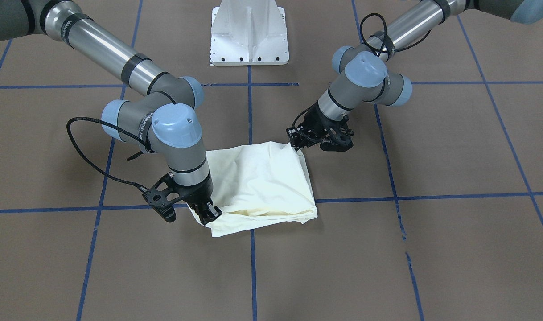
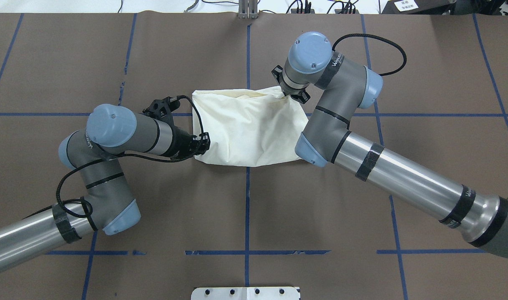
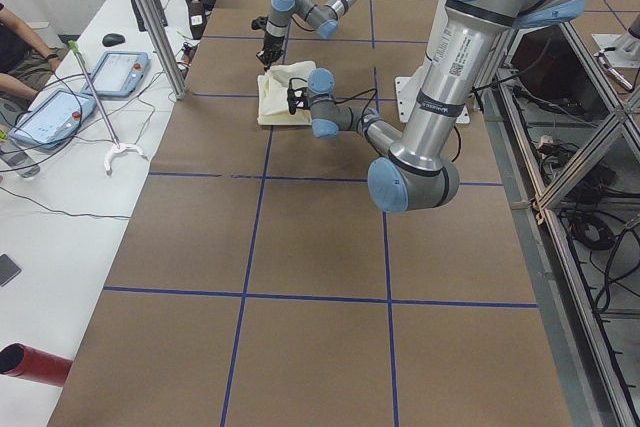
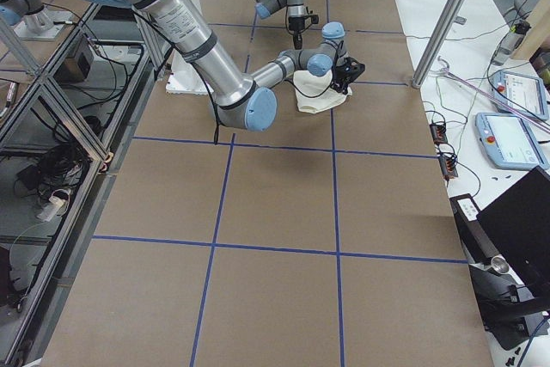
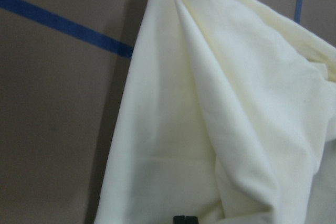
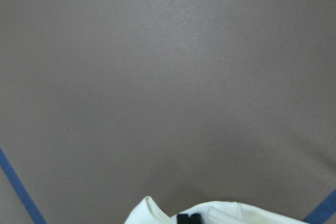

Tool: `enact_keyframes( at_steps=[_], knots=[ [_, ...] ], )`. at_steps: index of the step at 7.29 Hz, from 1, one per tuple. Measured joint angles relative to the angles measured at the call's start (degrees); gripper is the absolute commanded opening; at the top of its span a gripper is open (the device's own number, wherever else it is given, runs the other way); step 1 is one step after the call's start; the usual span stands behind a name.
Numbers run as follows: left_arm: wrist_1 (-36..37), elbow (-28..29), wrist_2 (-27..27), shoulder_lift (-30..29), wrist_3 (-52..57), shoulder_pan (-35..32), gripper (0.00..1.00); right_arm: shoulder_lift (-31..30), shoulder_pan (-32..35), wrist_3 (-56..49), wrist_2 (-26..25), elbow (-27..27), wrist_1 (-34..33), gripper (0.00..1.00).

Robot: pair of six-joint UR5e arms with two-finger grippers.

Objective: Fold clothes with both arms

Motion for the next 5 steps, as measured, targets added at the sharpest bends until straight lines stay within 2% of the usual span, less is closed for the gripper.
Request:
enact_keyframes(
  at_steps=[2, 5],
  knots=[
    [-1.7, -0.4, -5.3, 1.0, 1.4, 0.3, 0.00, -0.1, 0.4, 0.0, 0.0, 0.0, 0.0, 0.00],
    [-1.3, -4.8, -7.9, 2.6, 1.1, -0.5, 0.00, -0.1, 0.6, 0.0, 0.0, 0.0, 0.0, 0.00]
  ],
)
